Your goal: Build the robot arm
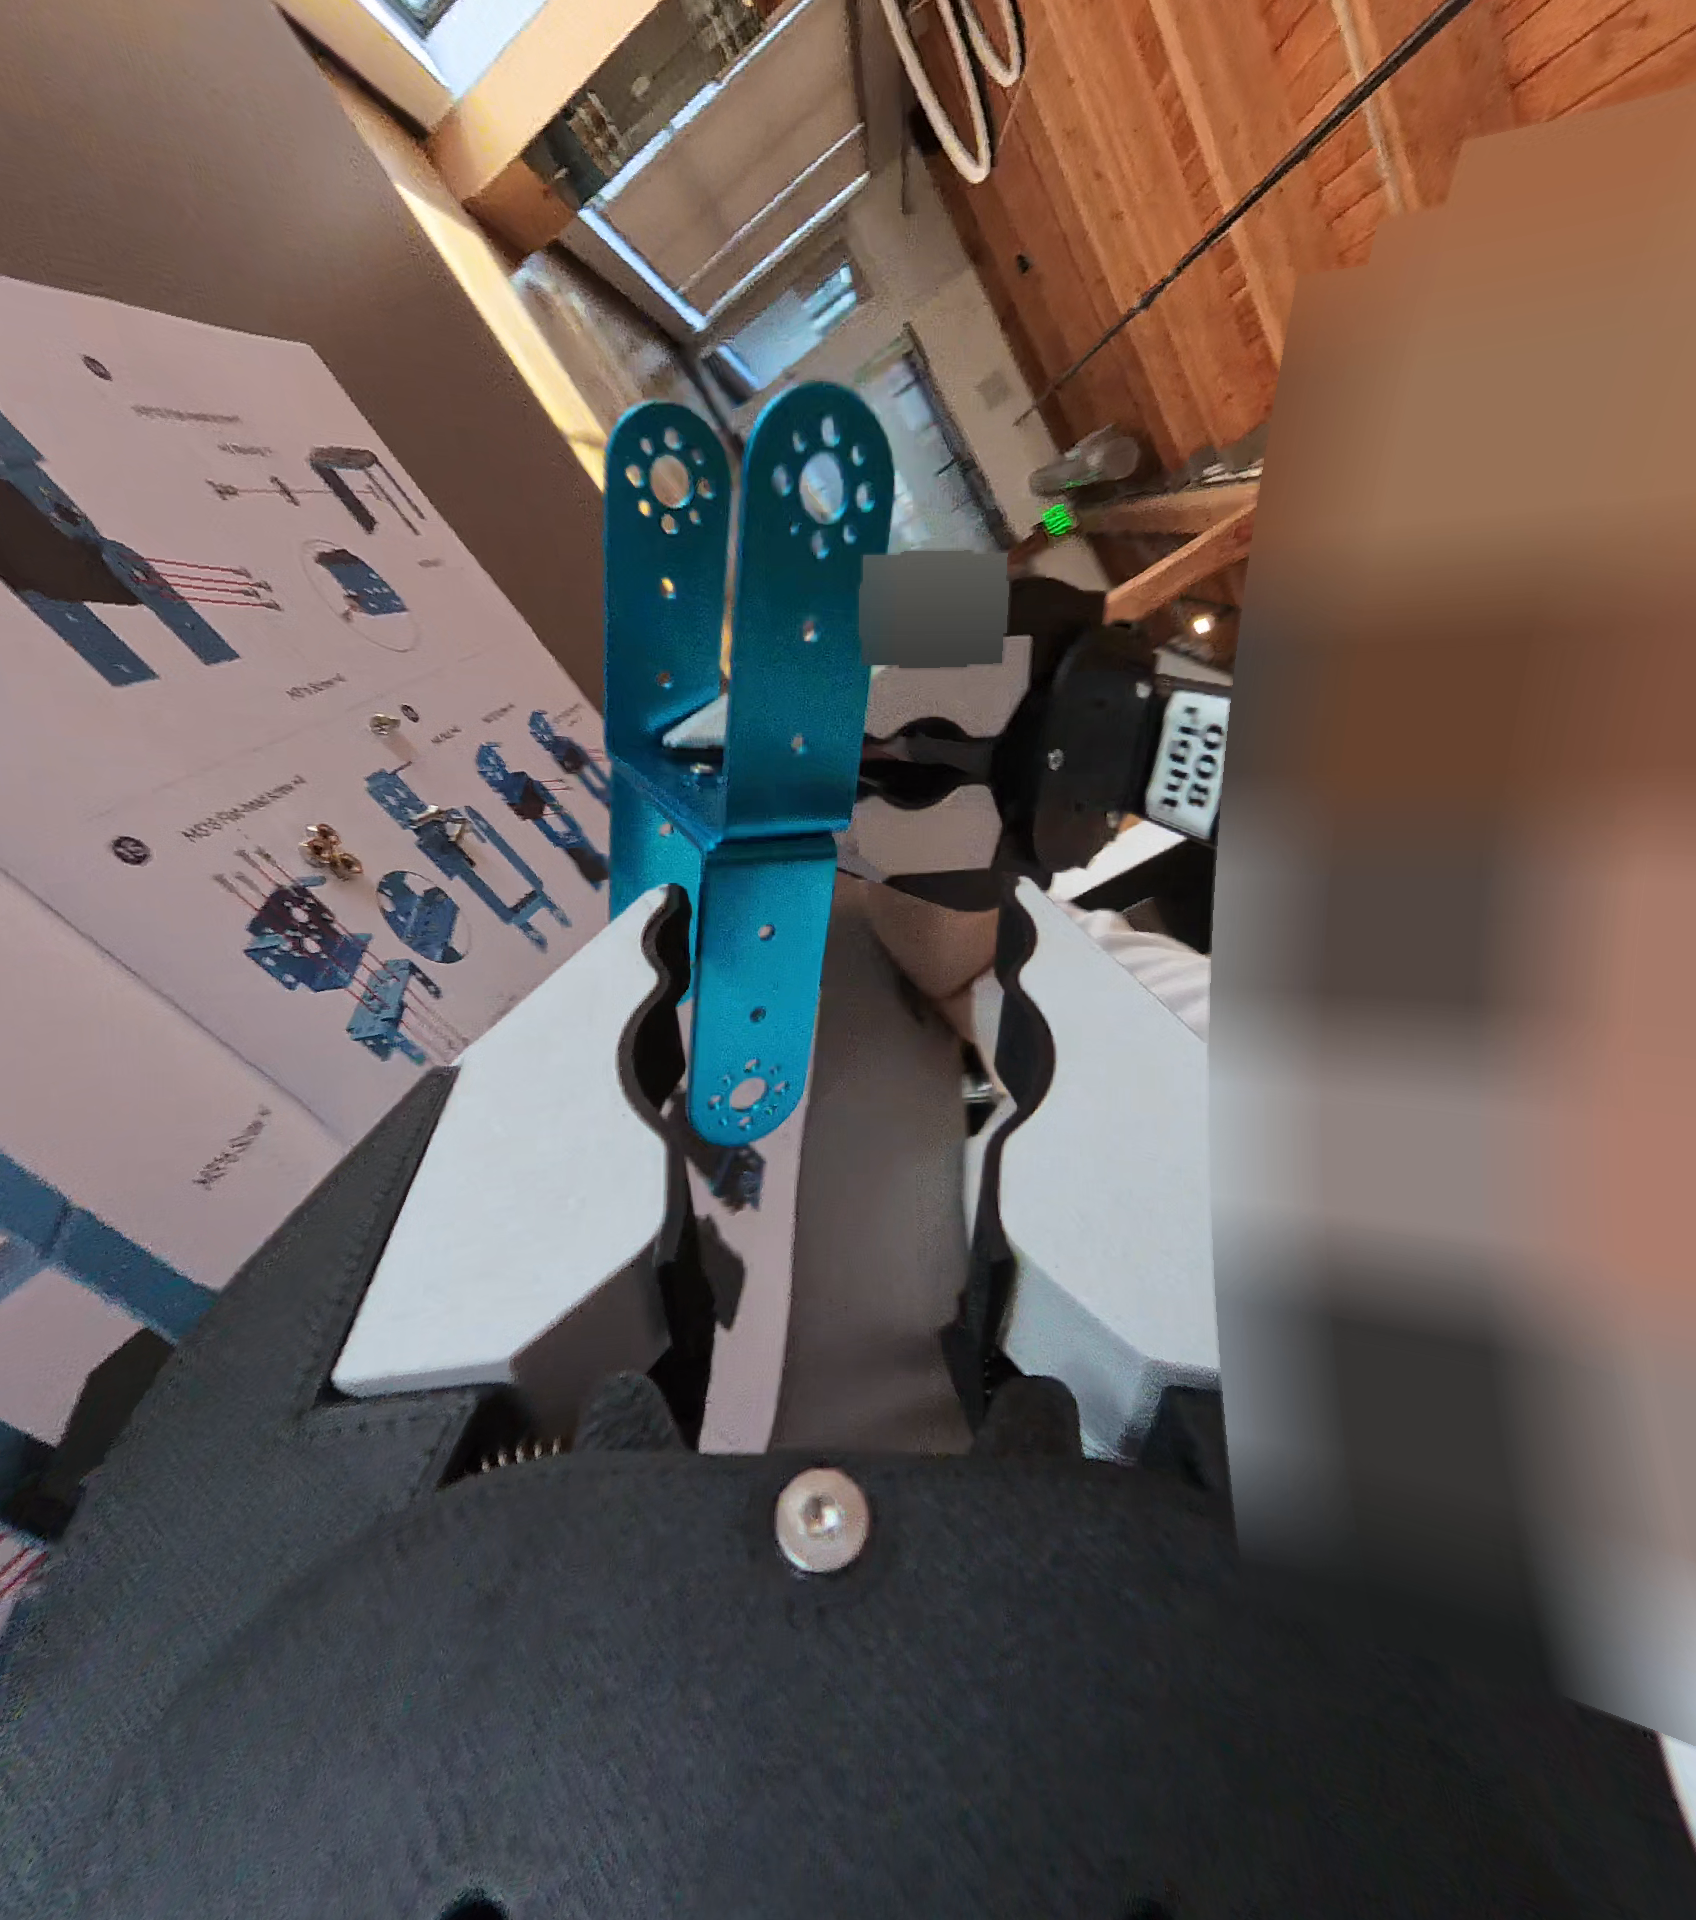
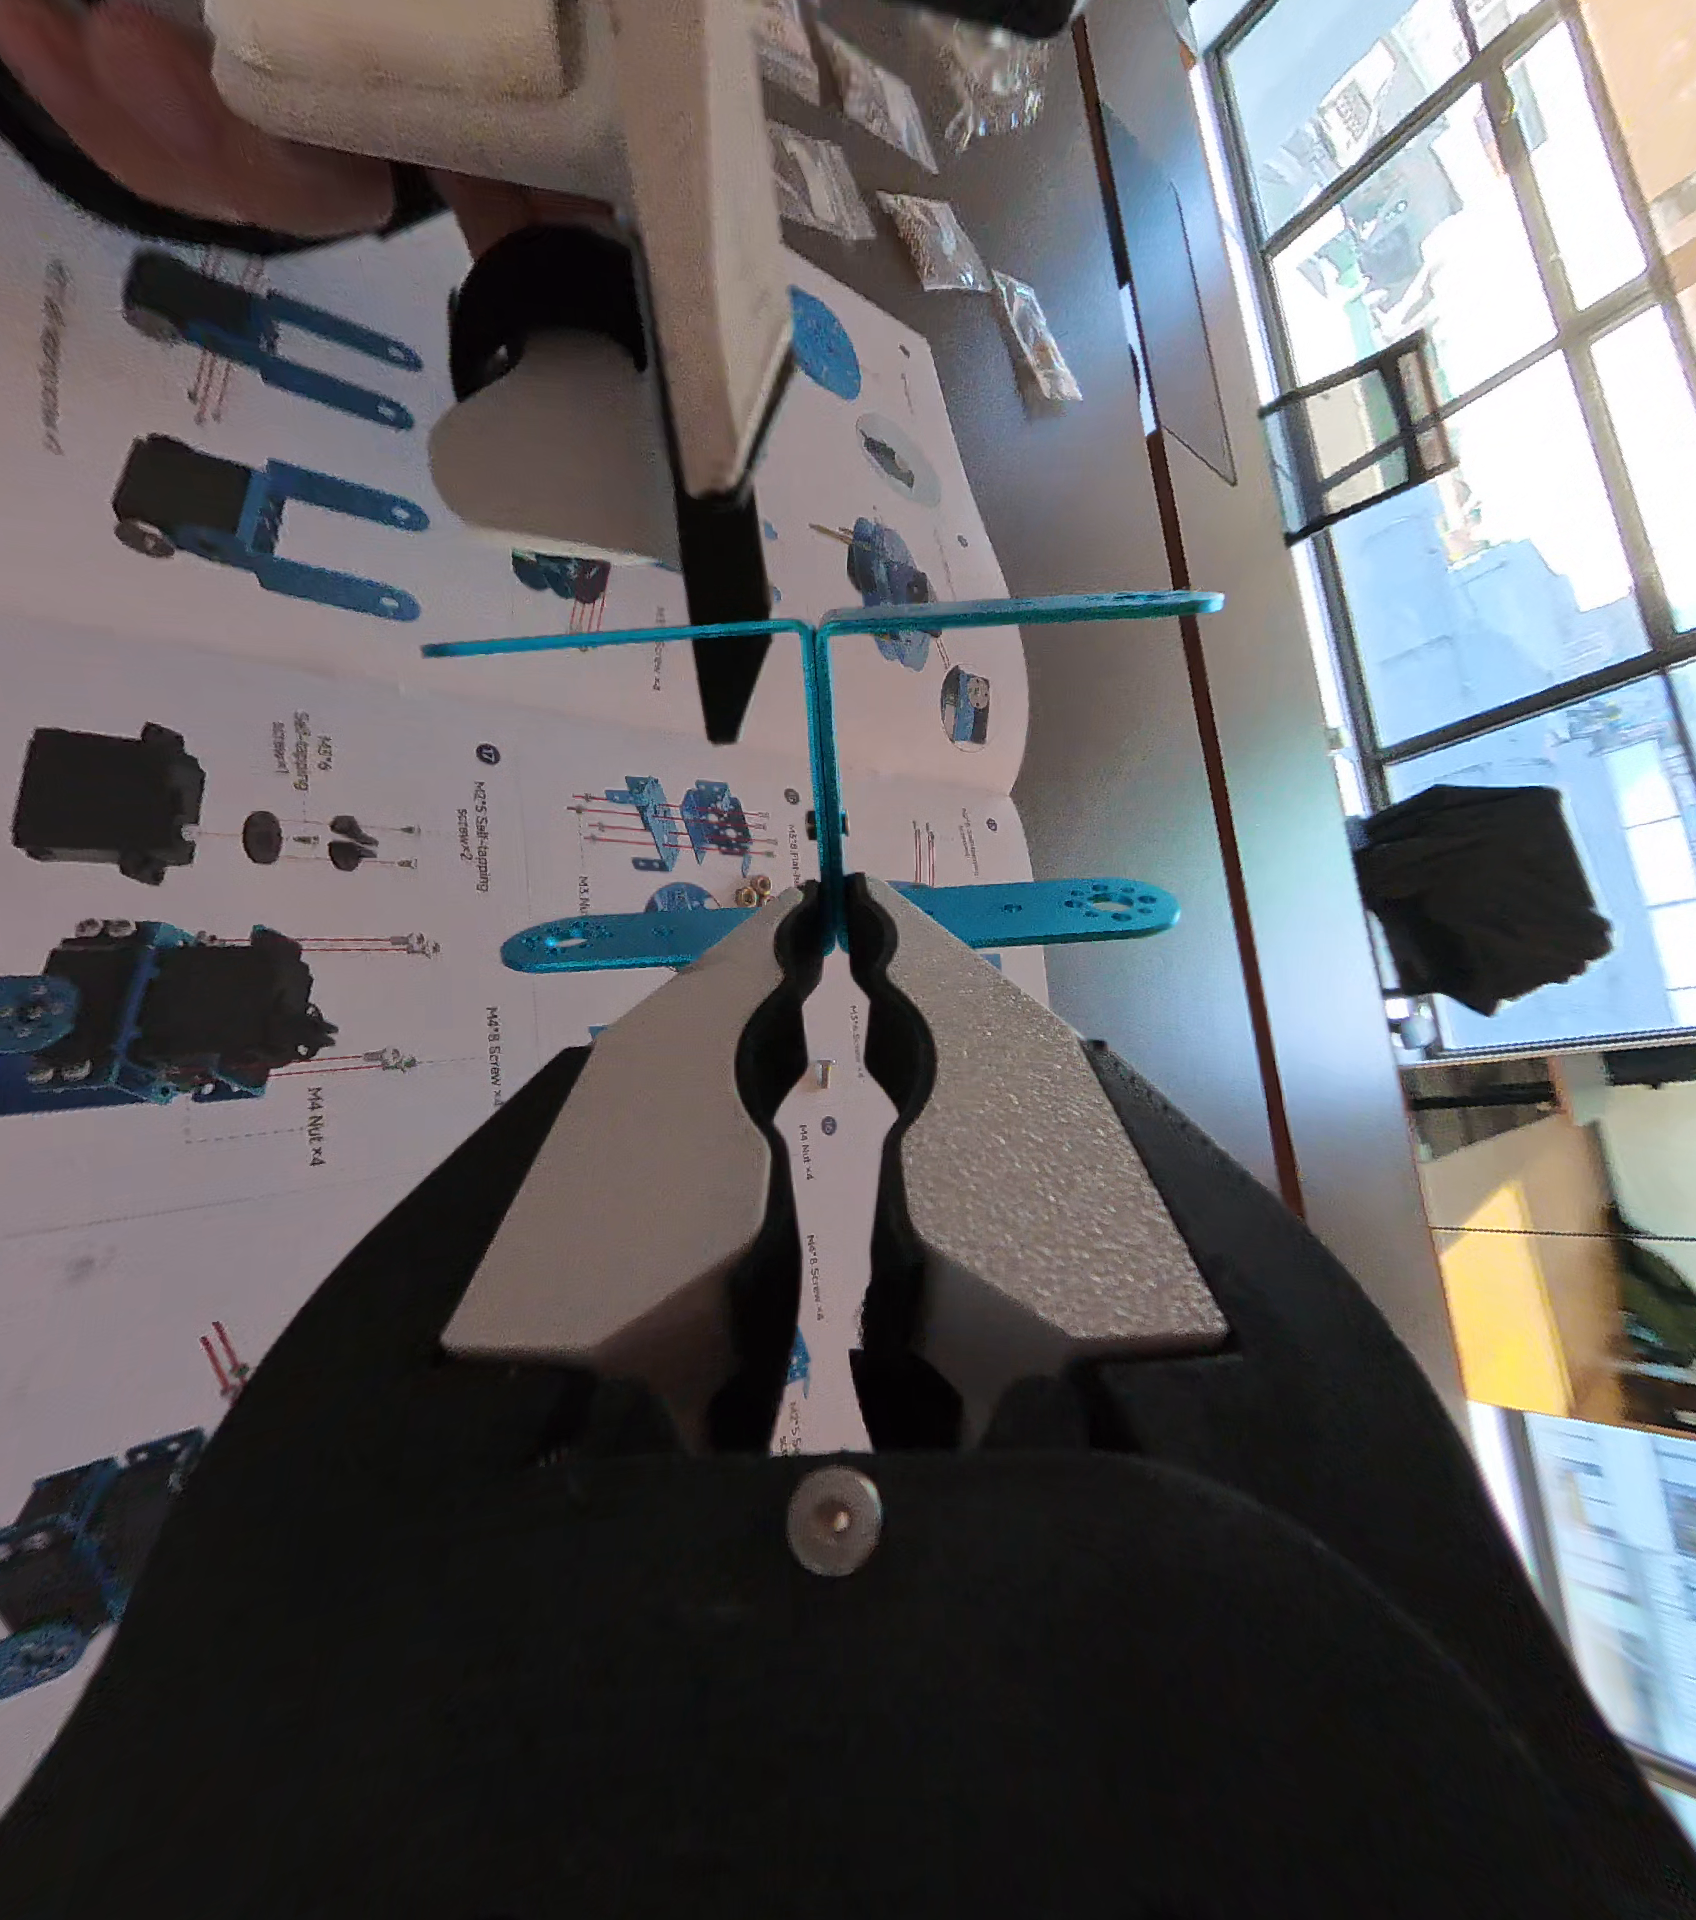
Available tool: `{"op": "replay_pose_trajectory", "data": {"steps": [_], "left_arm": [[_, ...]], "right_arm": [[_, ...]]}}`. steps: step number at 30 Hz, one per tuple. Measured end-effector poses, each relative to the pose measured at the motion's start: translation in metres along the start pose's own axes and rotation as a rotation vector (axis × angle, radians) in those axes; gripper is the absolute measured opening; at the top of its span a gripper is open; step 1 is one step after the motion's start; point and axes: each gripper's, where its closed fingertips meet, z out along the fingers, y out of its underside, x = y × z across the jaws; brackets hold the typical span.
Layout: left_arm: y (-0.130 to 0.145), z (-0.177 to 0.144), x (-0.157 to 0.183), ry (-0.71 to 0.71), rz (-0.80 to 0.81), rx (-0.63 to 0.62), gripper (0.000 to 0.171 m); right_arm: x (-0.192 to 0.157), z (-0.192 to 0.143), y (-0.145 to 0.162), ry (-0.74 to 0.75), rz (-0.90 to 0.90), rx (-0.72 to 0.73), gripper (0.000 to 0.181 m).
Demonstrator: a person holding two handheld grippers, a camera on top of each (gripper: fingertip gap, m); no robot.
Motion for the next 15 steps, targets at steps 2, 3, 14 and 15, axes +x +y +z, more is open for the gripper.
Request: {"op": "replay_pose_trajectory", "data": {"steps": [2, 3, 14, 15], "left_arm": [[0.003, 0.000, -0.011, -0.108, 0.086, -0.030, 0.052], [0.005, -0.001, -0.017, -0.163, 0.122, -0.051, 0.046], [0.004, -0.004, -0.018, -0.228, 0.218, -0.062, 0.029], [0.003, -0.004, -0.017, -0.217, 0.213, -0.059, 0.028]], "right_arm": [[-0.005, 0.006, 0.001, 0.041, -0.083, -0.040, 0.003], [-0.006, 0.007, 0.000, 0.062, -0.115, -0.053, 0.003], [-0.007, 0.003, -0.012, 0.161, -0.243, -0.034, 0.003], [-0.007, 0.002, -0.013, 0.168, -0.248, -0.025, 0.003]]}}
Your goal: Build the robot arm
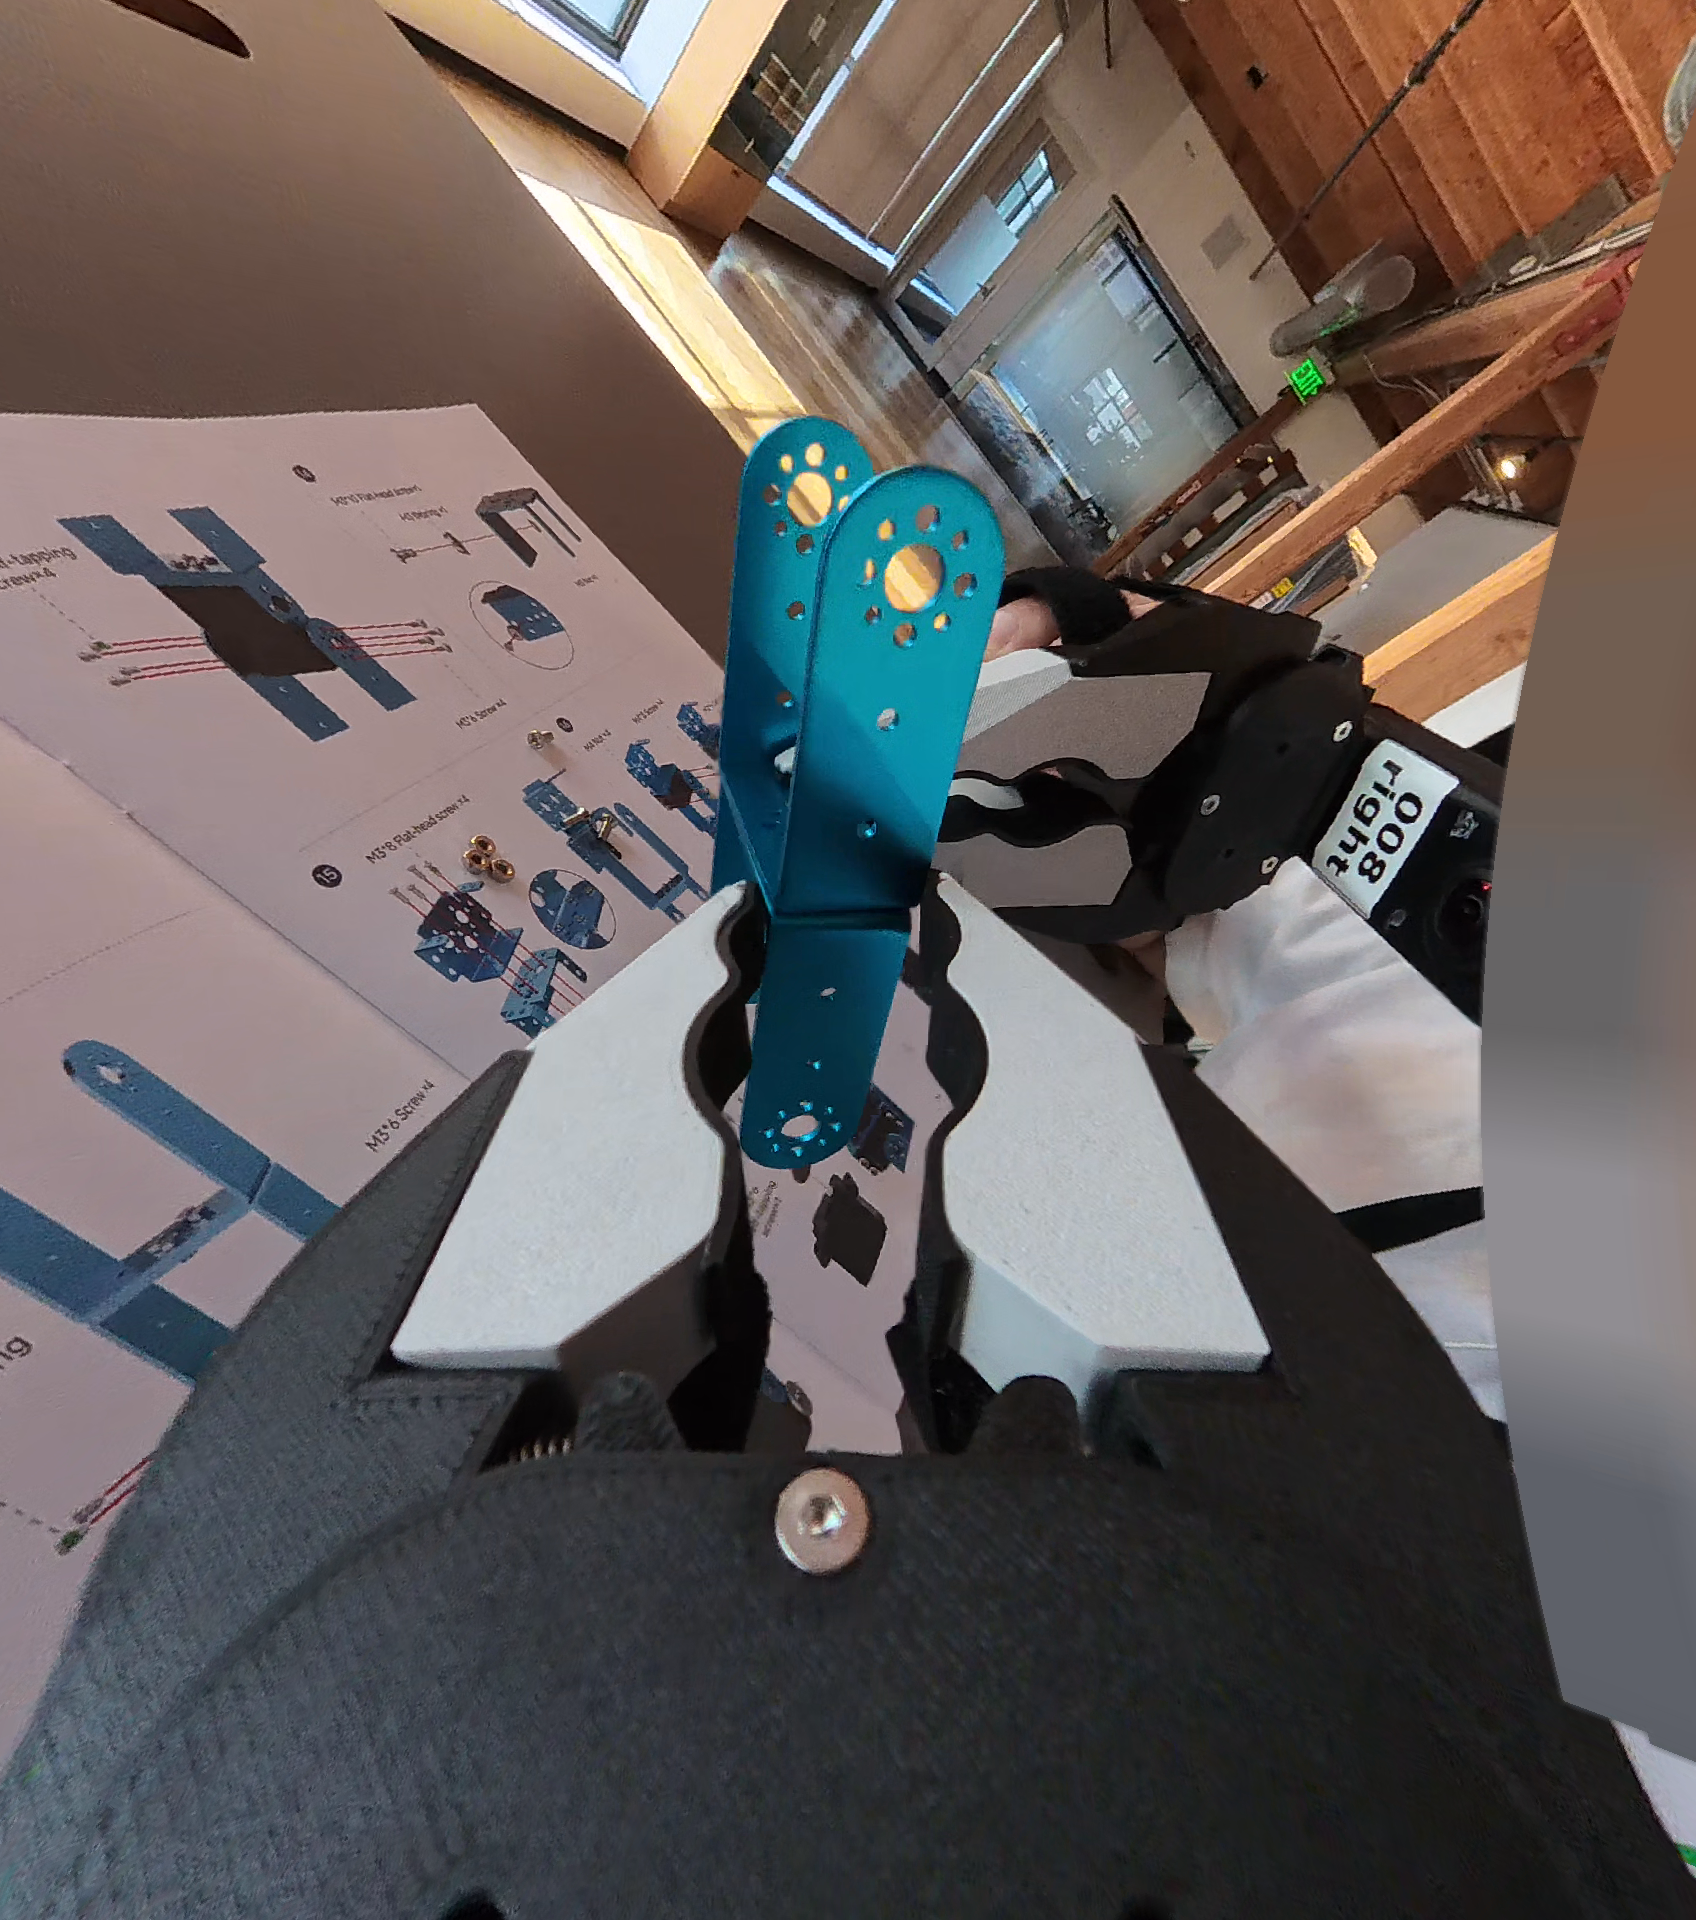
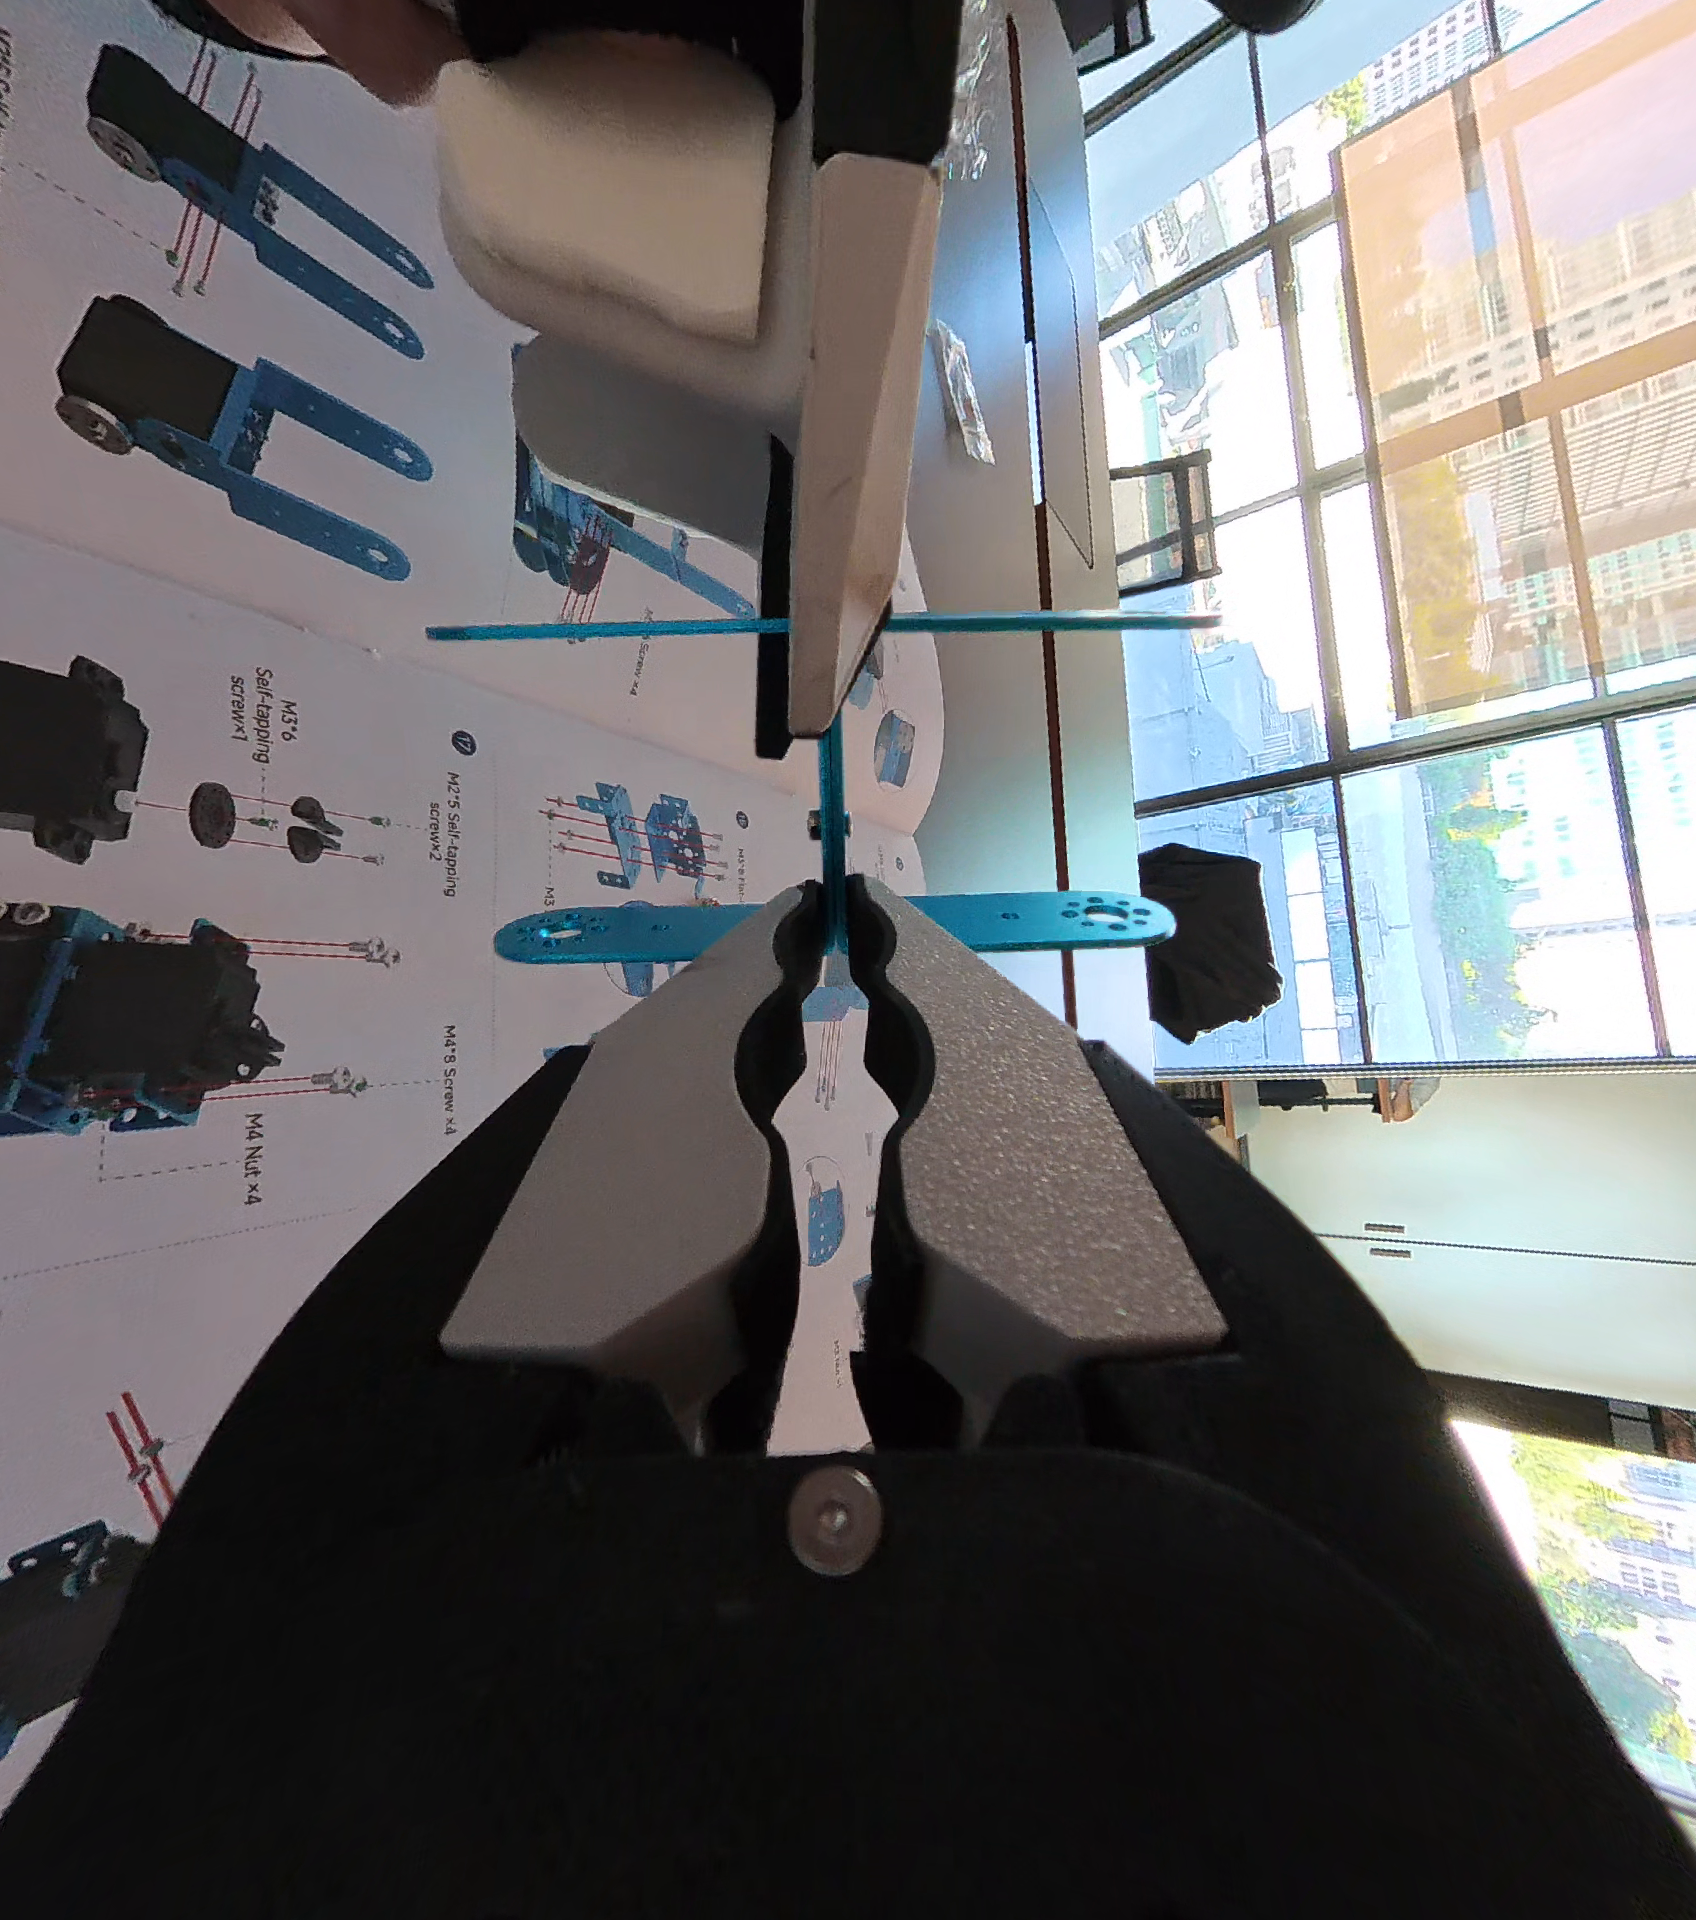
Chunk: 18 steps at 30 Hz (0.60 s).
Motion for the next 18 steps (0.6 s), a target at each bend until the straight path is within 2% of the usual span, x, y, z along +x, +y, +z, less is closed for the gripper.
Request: {"op": "replay_pose_trajectory", "data": {"steps": [5, 9, 15, 18], "left_arm": [[-0.002, -0.002, 0.002, 0.082, -0.083, 0.013, 0.027], [0.001, -0.001, -0.006, 0.052, -0.100, 0.002, 0.027], [-0.002, -0.002, -0.003, 0.102, -0.173, 0.015, 0.030], [-0.006, -0.005, -0.005, 0.092, -0.194, 0.027, 0.030]], "right_arm": [[0.000, -0.002, -0.004, -0.025, 0.055, 0.056, 0.004], [-0.006, 0.001, 0.000, -0.074, 0.086, 0.040, 0.004], [-0.012, -0.004, 0.006, -0.267, 0.310, 0.023, 0.003], [-0.018, -0.009, 0.017, -0.373, 0.409, -0.045, 0.004]]}}
